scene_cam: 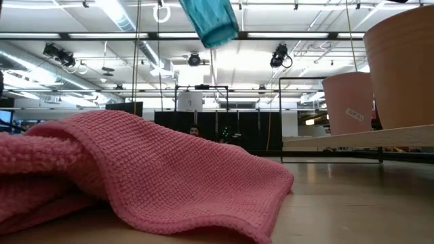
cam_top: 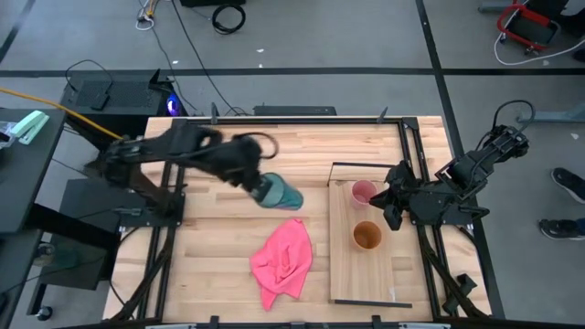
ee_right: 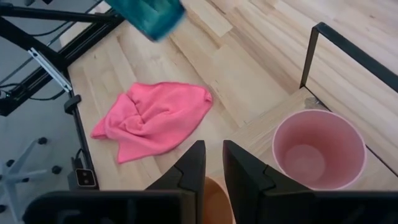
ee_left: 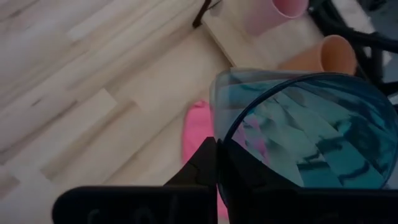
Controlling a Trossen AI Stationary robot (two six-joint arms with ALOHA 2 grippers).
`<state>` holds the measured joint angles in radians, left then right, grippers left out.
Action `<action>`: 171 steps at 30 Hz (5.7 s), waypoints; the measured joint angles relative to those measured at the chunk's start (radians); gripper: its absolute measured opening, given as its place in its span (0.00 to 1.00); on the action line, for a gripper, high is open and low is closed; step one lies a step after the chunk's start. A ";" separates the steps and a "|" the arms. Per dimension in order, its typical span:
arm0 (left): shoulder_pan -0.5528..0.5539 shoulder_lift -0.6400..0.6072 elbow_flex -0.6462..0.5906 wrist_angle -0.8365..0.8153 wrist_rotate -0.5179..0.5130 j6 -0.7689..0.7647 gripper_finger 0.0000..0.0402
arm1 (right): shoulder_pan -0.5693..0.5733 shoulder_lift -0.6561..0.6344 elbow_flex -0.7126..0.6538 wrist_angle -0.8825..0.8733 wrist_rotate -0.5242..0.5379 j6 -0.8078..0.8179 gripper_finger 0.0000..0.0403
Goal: Stack small to large cups/mugs on shelf
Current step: Put the blue cup on the shelf
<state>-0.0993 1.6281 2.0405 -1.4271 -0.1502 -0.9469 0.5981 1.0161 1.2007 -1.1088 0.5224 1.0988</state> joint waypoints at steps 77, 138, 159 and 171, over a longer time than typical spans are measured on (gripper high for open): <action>0.142 0.626 0.263 -0.025 0.106 0.383 0.10 | -0.047 0.000 0.000 0.012 0.026 -0.048 0.16; 0.436 0.052 -0.058 -0.143 -0.101 0.410 0.24 | -0.603 0.141 0.000 0.425 -0.437 -0.463 0.16; 0.346 -0.295 -0.799 0.150 -0.020 0.172 0.22 | -0.680 0.319 0.000 0.463 -0.614 -0.520 0.16; 0.330 -0.295 -0.822 0.228 -0.021 0.164 0.22 | -0.620 0.366 0.001 0.442 -0.560 -0.428 0.16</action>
<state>0.2306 1.3331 1.2190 -1.1990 -0.1707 -0.7826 -0.0215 1.3817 1.2015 -0.6666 -0.0373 0.6706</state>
